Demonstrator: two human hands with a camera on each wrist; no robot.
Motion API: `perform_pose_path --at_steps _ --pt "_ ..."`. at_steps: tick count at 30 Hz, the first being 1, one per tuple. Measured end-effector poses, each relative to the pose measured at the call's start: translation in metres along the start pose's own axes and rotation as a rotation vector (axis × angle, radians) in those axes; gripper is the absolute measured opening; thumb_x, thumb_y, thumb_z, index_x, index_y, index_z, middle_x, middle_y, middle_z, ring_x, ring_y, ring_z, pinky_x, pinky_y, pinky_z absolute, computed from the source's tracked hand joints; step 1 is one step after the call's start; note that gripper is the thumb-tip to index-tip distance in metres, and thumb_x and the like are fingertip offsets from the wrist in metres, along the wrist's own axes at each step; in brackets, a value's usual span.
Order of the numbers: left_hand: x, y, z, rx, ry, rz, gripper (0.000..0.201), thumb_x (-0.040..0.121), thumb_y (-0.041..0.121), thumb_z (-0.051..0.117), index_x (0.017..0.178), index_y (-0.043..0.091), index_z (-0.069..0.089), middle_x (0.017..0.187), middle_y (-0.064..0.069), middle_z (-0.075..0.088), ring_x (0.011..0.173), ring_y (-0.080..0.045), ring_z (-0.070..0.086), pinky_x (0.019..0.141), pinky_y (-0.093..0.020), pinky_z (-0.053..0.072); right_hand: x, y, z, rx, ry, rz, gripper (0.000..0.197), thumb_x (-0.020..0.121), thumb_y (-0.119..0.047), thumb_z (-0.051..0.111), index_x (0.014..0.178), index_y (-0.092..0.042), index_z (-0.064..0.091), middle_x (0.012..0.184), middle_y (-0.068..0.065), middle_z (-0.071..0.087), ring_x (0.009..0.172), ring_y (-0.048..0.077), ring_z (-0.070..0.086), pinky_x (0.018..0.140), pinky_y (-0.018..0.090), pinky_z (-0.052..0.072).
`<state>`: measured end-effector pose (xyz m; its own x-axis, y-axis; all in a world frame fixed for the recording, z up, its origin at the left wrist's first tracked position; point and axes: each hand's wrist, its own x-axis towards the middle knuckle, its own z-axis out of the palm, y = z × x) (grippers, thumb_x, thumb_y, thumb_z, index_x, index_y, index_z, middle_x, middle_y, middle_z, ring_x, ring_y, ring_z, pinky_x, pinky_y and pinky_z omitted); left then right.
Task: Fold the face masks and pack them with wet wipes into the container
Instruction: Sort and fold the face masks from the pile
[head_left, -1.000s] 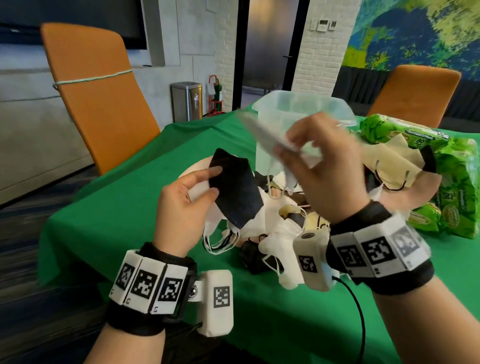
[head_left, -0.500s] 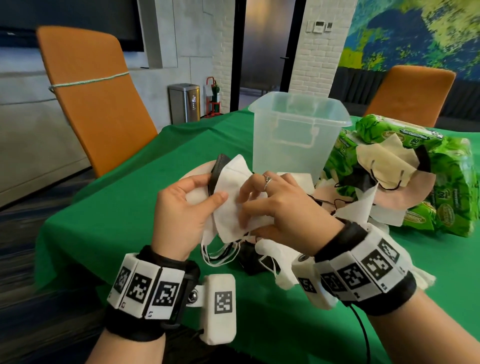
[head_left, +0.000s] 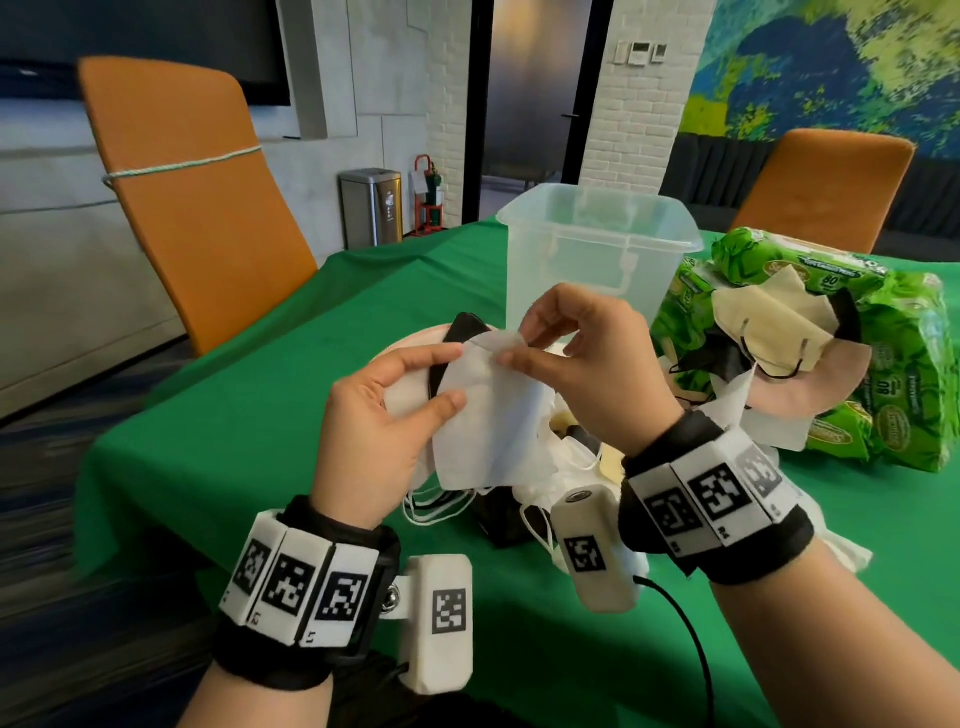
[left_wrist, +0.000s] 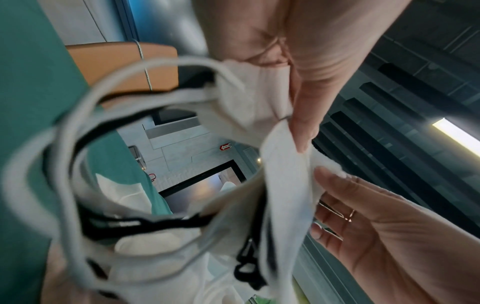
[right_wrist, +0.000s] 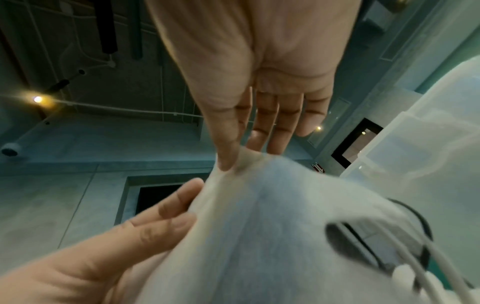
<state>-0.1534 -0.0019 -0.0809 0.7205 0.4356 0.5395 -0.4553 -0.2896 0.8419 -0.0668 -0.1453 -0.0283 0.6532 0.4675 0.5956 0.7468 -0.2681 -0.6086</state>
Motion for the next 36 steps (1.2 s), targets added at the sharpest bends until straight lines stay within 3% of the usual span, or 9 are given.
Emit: perform_pose_path --at_steps 4,8,10,13,18,22,26,31,36 --pt "0.0 0.0 -0.001 -0.033 -0.001 -0.04 0.03 0.074 0.008 0.076 0.091 0.032 0.069 0.104 0.009 0.07 0.101 -0.006 0.064 0.095 -0.029 0.048 -0.001 -0.001 -0.005 0.091 -0.122 -0.042 0.017 0.075 -0.011 0.074 0.071 -0.018 0.059 0.075 -0.002 0.065 0.071 0.006 0.057 0.063 0.008 0.038" --pt "-0.001 0.003 0.001 -0.014 -0.022 -0.032 0.031 0.07 0.008 0.077 0.09 0.03 0.068 0.102 0.01 0.069 0.092 0.009 0.062 0.084 -0.007 0.043 0.005 -0.004 -0.012 0.078 -0.257 -0.096 0.028 0.076 -0.007 0.073 0.072 -0.027 0.054 0.071 -0.013 0.059 0.065 0.002 0.052 0.062 0.008 0.036" --pt "-0.002 0.002 0.003 -0.019 -0.029 -0.039 0.035 0.07 0.002 0.077 0.088 0.031 0.069 0.095 0.011 0.071 0.087 0.002 0.065 0.081 -0.015 0.049 0.01 -0.005 -0.012 0.033 -0.278 -0.098 0.031 0.074 -0.009 0.075 0.077 -0.03 0.051 0.07 -0.014 0.058 0.062 0.004 0.049 0.061 0.01 0.037" --pt "-0.003 -0.001 0.005 -0.027 -0.021 -0.041 0.038 0.07 0.001 0.077 0.084 0.036 0.071 0.09 0.012 0.073 0.087 -0.008 0.068 0.084 -0.029 0.052 0.014 -0.007 -0.007 0.011 -0.25 -0.049 0.031 0.072 -0.01 0.076 0.084 -0.024 0.051 0.068 -0.007 0.063 0.057 0.008 0.048 0.06 0.017 0.039" --pt "-0.002 0.0 0.006 0.027 -0.032 0.006 0.039 0.073 0.001 0.075 0.089 0.036 0.067 0.095 0.028 0.068 0.1 0.005 0.061 0.089 -0.01 0.041 0.011 -0.005 0.003 0.014 -0.133 0.037 0.036 0.069 -0.016 0.08 0.098 -0.012 0.059 0.062 -0.009 0.056 0.052 0.002 0.046 0.058 0.02 0.039" --pt "-0.002 -0.003 0.005 0.005 -0.024 -0.005 0.042 0.075 -0.002 0.073 0.092 0.036 0.065 0.099 0.021 0.07 0.099 -0.006 0.065 0.09 -0.026 0.049 0.012 -0.005 0.002 -0.103 -0.182 0.045 0.033 0.069 -0.029 0.078 0.097 -0.017 0.066 0.081 -0.003 0.052 0.065 0.012 0.05 0.064 0.023 0.041" --pt "-0.001 -0.003 0.007 -0.01 -0.027 0.002 0.041 0.077 -0.004 0.07 0.097 0.031 0.062 0.094 0.024 0.069 0.091 0.001 0.065 0.082 -0.017 0.049 0.009 -0.005 0.002 -0.083 -0.11 -0.024 0.024 0.067 -0.025 0.081 0.087 -0.024 0.066 0.089 0.0 0.056 0.07 0.013 0.055 0.063 0.011 0.038" --pt "0.0 -0.005 0.007 -0.06 -0.013 -0.005 0.04 0.079 -0.006 0.067 0.099 0.027 0.062 0.094 0.014 0.072 0.09 -0.009 0.067 0.078 -0.02 0.051 0.005 -0.001 0.008 -0.068 -0.057 -0.061 0.024 0.064 -0.02 0.082 0.084 -0.022 0.068 0.085 0.001 0.056 0.072 0.007 0.049 0.064 0.01 0.035" --pt "0.001 -0.002 0.004 -0.015 -0.015 0.013 0.038 0.078 -0.004 0.068 0.096 0.029 0.063 0.096 0.023 0.07 0.097 0.0 0.064 0.085 -0.018 0.047 0.006 -0.003 0.01 -0.061 -0.098 -0.094 0.027 0.066 -0.015 0.081 0.09 -0.019 0.07 0.086 0.006 0.054 0.074 0.012 0.051 0.066 0.007 0.035"
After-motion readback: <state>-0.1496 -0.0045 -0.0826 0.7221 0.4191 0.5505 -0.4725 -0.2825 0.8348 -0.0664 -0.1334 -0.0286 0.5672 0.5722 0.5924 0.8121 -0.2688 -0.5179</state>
